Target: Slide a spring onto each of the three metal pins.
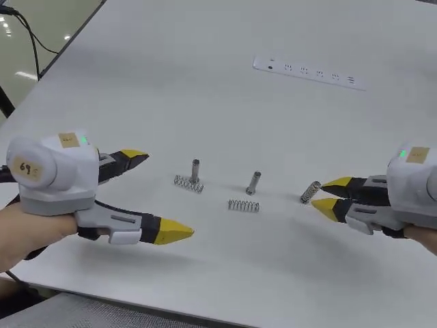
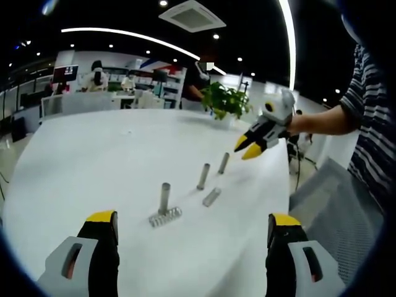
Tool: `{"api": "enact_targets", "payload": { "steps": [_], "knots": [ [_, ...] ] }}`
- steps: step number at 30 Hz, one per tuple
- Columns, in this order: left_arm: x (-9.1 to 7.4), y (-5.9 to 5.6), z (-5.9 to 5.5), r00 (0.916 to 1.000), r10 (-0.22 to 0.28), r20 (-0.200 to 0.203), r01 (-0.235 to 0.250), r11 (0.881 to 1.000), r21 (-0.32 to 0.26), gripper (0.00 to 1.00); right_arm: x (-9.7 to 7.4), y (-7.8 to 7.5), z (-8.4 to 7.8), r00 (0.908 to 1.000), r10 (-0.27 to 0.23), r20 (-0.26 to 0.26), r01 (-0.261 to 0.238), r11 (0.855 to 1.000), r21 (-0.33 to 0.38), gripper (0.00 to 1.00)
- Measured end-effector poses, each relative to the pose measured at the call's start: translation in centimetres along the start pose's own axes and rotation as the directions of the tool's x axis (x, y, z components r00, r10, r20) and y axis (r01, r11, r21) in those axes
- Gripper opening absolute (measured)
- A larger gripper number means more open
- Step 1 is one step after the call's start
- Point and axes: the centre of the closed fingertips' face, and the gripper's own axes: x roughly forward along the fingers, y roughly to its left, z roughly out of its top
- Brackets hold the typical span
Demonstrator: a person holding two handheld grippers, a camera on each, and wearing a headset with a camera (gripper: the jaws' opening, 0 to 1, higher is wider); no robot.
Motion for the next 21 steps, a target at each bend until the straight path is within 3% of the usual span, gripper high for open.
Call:
{"api": "enact_targets", "payload": {
  "steps": [9,21],
  "knots": [
    [0.0,-0.2,-0.1,1.0000,-0.002,-0.002,0.002,1.000,-0.003,0.98,1.3,2.2,1.1,0.9968,0.079,-0.009,-0.079,0.996,-0.045,0.13],
    [-0.1,-0.3,-0.2,1.0000,-0.004,-0.005,0.004,1.000,-0.001,0.98,3.0,4.1,2.7,0.9899,0.139,-0.026,-0.141,0.981,-0.132,0.14]
  ]
}}
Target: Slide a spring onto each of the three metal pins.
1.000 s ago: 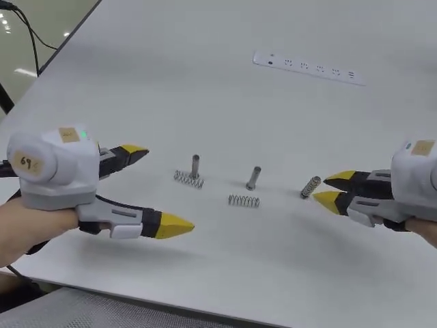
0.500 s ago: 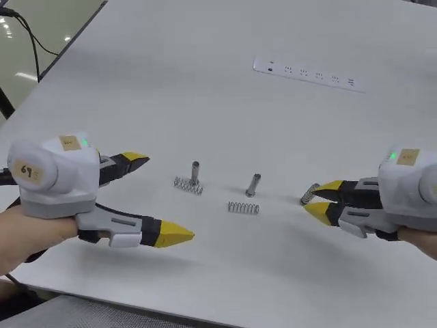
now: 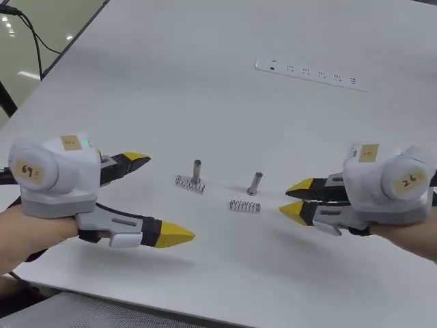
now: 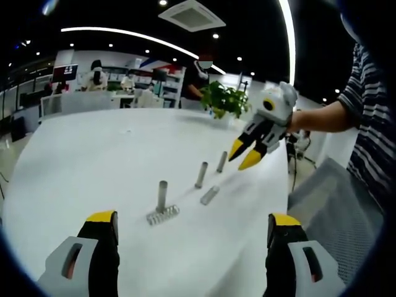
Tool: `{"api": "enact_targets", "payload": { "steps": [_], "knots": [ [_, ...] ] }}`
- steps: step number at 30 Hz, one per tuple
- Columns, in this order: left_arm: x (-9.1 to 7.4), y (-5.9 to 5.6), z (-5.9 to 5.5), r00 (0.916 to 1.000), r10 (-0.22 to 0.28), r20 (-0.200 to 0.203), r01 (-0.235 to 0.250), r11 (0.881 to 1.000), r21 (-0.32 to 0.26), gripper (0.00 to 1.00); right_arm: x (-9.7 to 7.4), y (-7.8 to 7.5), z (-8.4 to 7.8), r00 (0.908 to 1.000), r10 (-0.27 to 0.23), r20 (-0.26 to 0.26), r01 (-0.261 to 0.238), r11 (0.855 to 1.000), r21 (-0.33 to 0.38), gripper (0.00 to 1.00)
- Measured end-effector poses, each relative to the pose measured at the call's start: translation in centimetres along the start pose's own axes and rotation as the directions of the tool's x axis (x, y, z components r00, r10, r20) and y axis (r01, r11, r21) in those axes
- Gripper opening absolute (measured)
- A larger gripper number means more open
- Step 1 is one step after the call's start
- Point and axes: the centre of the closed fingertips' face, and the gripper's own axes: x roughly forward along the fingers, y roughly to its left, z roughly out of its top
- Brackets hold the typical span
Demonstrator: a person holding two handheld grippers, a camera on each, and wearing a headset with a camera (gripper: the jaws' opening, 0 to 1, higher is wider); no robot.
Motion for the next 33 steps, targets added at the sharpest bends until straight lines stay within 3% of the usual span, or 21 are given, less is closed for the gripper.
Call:
{"api": "enact_targets", "payload": {
  "steps": [10,23,33],
  "knots": [
    [0.0,-0.4,-0.1,0.9999,-0.010,-0.006,0.010,1.000,0.005,0.98,2.5,1.0,0.8,0.9969,0.052,-0.059,-0.058,0.992,-0.111,0.14],
    [-0.2,-0.5,-0.5,0.9999,-0.005,-0.013,0.005,1.000,0.006,0.98,5.2,1.1,-0.1,0.9829,0.085,-0.163,-0.121,0.966,-0.227,0.13],
    [-0.6,-0.1,-0.8,0.9999,0.006,-0.009,-0.006,1.000,-0.023,0.97,6.5,0.9,-0.7,0.9758,0.094,-0.197,-0.141,0.961,-0.239,0.12]
  ]
}}
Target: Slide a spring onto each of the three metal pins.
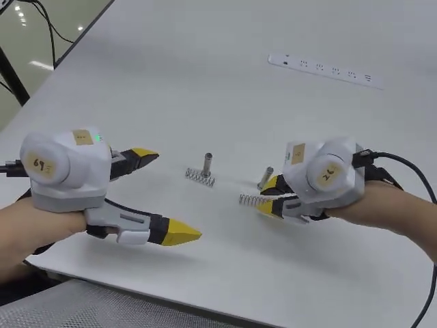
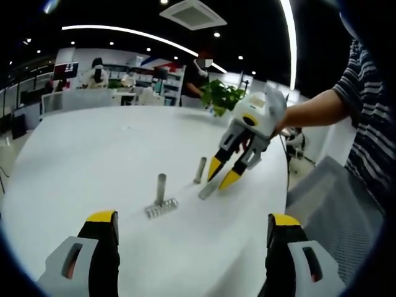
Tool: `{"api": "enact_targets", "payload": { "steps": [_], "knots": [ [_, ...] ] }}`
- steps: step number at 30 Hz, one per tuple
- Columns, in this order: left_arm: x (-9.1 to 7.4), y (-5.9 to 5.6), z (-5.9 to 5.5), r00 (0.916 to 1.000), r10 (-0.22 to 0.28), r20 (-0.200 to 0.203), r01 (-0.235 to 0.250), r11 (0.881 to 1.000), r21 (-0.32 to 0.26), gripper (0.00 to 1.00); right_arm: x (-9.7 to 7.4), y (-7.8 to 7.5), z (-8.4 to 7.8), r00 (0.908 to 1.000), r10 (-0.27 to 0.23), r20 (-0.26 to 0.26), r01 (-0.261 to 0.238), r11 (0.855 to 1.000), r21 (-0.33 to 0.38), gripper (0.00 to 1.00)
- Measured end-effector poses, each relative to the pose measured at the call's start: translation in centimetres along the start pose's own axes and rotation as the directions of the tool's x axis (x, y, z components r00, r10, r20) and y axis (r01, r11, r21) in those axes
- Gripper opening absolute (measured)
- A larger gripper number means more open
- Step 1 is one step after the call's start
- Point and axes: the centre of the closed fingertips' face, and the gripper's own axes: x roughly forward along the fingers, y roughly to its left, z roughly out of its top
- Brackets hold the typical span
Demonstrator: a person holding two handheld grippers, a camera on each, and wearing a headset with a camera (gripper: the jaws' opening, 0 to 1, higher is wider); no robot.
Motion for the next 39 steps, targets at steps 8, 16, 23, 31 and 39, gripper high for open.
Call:
{"api": "enact_targets", "payload": {
  "steps": [8,16,23,31,39],
  "knots": [
    [-0.3,-0.3,-0.3,1.0000,0.003,-0.004,-0.003,1.000,0.002,0.97,1.0,0.1,-1.0,0.9991,0.006,-0.042,-0.007,1.000,-0.017,0.08],
    [-0.5,-0.7,-0.3,0.9999,-0.001,-0.013,0.001,1.000,0.004,0.97,0.3,0.1,-0.8,0.9998,0.004,-0.018,-0.004,1.000,-0.012,0.08],
    [0.0,-1.4,0.0,0.9997,-0.019,-0.014,0.019,1.000,0.011,0.96,-1.4,0.2,-0.5,1.0000,-0.005,0.004,0.006,1.000,-0.006,0.07],
    [0.4,-2.4,-0.1,0.9983,-0.052,-0.025,0.053,0.998,0.021,0.95,-3.6,0.1,0.0,0.9991,-0.028,0.034,0.028,1.000,0.003,0.07],
    [0.9,-3.2,0.3,0.9963,-0.082,-0.027,0.083,0.996,0.030,0.93,-5.1,0.7,0.5,0.9979,-0.034,0.055,0.034,0.999,0.008,0.07]
  ]
}}
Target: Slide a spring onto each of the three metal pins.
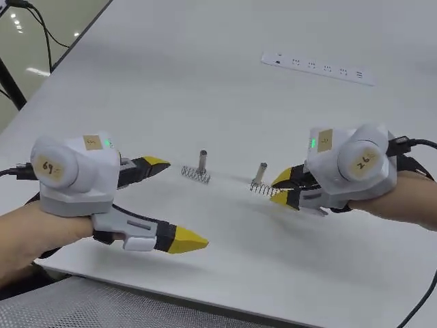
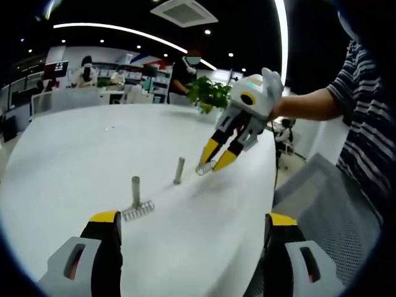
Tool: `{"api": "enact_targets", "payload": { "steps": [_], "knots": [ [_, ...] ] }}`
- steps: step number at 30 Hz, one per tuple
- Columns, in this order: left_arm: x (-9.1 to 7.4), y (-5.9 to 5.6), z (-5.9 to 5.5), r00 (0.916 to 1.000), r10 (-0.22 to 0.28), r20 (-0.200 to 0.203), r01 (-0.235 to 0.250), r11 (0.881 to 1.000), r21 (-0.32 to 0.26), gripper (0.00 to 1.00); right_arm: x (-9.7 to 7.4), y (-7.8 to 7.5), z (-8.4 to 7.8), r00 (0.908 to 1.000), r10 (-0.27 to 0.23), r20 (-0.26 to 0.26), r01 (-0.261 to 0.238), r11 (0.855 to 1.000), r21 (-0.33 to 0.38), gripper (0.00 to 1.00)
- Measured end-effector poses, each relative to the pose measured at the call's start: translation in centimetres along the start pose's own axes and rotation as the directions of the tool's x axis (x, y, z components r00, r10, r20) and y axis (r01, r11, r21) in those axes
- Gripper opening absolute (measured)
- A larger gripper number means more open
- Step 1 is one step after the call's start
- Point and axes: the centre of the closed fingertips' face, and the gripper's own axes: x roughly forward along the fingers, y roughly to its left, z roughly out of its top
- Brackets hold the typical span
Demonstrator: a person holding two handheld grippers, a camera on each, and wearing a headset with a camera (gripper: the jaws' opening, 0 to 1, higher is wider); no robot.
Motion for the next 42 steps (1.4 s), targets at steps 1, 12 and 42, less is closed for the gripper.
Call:
{"api": "enact_targets", "payload": {
  "steps": [1,12,42],
  "knots": [
    [0.1,-0.1,0.0,1.0000,-0.003,0.000,0.003,1.000,0.002,0.93,-0.2,0.1,0.0,1.0000,-0.001,0.003,0.001,1.000,0.000,0.07],
    [1.0,-0.8,0.9,0.9982,-0.060,0.000,0.060,0.998,0.035,0.86,-0.9,1.5,-0.2,1.0000,-0.001,0.001,0.001,1.000,-0.017,0.07],
    [7.0,-4.7,3.0,0.9589,-0.280,-0.048,0.284,0.944,0.171,0.30,-1.1,2.8,1.0,1.0000,-0.009,0.002,0.009,0.998,-0.059,0.07]
  ]
}}
